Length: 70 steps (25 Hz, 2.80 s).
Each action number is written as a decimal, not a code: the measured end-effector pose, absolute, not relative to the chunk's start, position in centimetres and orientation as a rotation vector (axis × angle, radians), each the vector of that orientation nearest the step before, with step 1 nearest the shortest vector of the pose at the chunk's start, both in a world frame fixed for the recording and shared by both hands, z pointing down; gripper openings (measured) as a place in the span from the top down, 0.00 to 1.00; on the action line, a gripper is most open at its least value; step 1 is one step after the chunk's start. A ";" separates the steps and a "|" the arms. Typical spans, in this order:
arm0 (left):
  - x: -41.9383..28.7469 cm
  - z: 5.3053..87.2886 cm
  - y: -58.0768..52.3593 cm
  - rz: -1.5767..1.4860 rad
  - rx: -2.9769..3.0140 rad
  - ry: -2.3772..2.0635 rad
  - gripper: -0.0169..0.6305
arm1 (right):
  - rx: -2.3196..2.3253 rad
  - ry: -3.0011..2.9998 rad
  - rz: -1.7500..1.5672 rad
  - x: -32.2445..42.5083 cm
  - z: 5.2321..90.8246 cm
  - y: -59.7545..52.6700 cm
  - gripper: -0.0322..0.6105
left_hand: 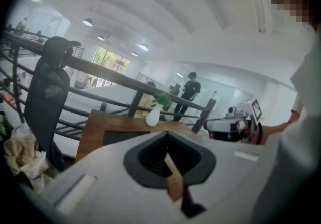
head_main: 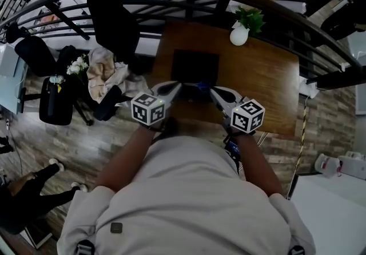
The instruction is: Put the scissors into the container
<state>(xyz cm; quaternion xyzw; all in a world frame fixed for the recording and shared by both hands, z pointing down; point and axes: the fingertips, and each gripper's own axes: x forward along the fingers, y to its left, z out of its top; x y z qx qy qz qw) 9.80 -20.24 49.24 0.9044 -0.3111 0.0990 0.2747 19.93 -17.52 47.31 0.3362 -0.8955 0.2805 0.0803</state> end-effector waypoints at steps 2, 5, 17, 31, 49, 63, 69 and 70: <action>10.5 49.0 -19.3 0.267 2.432 -0.849 0.97 | 0.984 -2.681 0.811 20.5 47.1 -16.5 0.94; 11.4 48.7 -17.4 0.265 2.442 -0.871 0.97 | 0.948 -2.695 0.769 21.0 46.8 -14.7 0.94; 11.1 48.2 -9.2 0.203 2.445 -1.021 0.97 | 0.829 -2.729 0.749 21.6 47.6 -7.2 0.94; 10.9 45.7 -3.7 0.210 2.535 -1.050 0.97 | 0.850 -2.746 0.774 22.5 47.6 -1.1 0.94; 4.0 43.9 -1.3 0.240 2.640 -0.754 0.97 | 1.123 -2.705 0.782 14.8 45.3 2.3 0.94; -2.5 43.6 3.9 0.260 2.719 -0.558 0.97 | 1.260 -2.675 0.719 7.0 44.7 7.3 0.94; -3.7 43.2 4.6 0.257 2.728 -0.525 0.97 | 1.296 -2.650 0.697 6.3 44.0 8.3 0.94; -3.9 43.2 4.7 0.258 2.729 -0.519 0.97 | 1.304 -2.648 0.694 6.3 43.9 8.4 0.94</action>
